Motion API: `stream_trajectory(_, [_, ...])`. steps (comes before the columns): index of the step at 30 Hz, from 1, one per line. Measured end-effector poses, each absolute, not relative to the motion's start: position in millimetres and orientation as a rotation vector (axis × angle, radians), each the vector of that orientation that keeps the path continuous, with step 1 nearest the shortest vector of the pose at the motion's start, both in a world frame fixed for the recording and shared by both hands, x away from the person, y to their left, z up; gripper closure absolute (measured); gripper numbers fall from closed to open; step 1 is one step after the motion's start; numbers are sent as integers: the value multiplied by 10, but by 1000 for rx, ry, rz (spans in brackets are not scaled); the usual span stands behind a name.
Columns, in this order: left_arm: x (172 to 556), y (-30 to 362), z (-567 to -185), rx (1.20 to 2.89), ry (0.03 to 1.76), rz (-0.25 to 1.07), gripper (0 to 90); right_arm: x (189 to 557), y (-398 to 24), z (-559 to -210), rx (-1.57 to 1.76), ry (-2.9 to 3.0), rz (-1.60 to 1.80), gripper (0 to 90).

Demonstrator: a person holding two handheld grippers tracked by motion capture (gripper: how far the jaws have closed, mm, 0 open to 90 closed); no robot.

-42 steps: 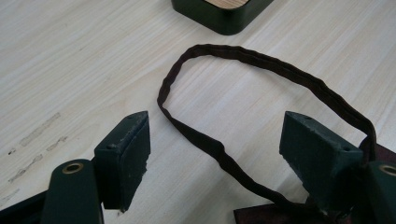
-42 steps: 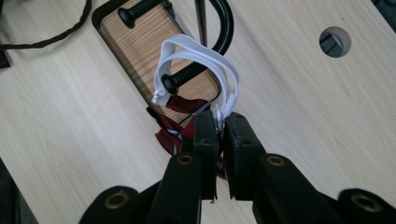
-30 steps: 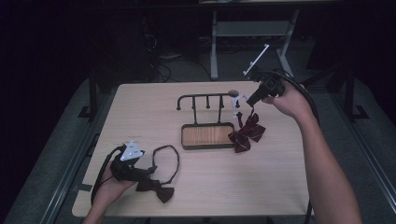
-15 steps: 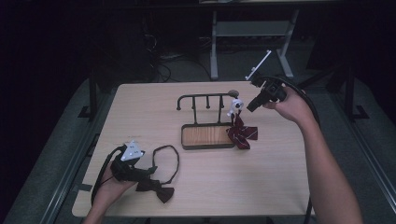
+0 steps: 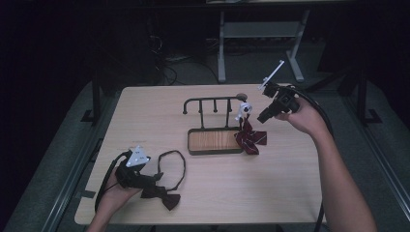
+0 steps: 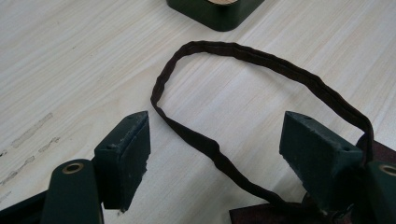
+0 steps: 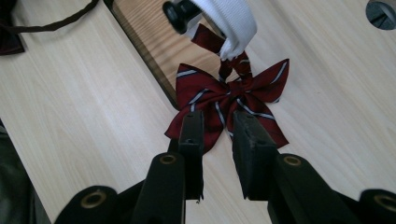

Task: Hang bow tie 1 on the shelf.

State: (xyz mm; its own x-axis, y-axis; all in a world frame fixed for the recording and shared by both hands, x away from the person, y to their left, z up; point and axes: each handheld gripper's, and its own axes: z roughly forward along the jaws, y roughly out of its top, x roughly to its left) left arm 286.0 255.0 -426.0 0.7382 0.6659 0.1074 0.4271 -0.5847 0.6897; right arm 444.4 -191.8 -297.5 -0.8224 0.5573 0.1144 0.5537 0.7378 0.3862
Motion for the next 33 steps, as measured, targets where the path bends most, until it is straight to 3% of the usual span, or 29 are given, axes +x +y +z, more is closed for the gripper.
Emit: stream_trajectory(33, [2867,2543,-4276,2287,826,456,252,4149,-2034,-3377,934,2948,703,629])
